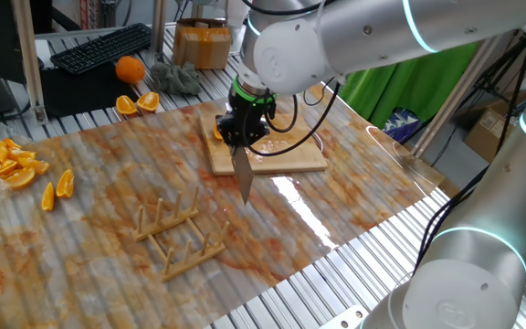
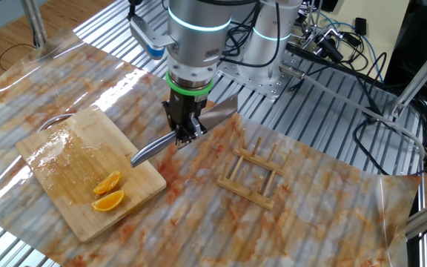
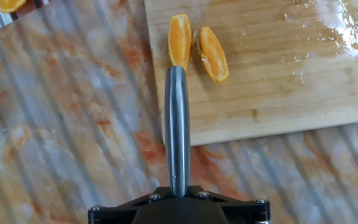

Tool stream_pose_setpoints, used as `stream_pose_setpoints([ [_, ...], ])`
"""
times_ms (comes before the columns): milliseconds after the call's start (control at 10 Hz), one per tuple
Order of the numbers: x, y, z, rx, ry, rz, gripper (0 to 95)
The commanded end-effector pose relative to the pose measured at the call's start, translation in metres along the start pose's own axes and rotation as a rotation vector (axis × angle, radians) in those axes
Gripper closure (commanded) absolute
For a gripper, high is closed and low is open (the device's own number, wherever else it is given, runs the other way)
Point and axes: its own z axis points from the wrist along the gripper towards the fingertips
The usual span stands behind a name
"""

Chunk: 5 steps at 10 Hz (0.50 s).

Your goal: Chop the orange

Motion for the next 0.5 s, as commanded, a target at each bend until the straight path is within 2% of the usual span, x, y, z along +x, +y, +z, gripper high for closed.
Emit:
stream_pose_setpoints([
  [100, -0.0028, -0.0005, 0.0029, 0.0, 0.011, -0.01, 95.0],
  [500, -0.0028, -0.0005, 0.0029, 0.0, -0.003, -0.076, 95.0],
])
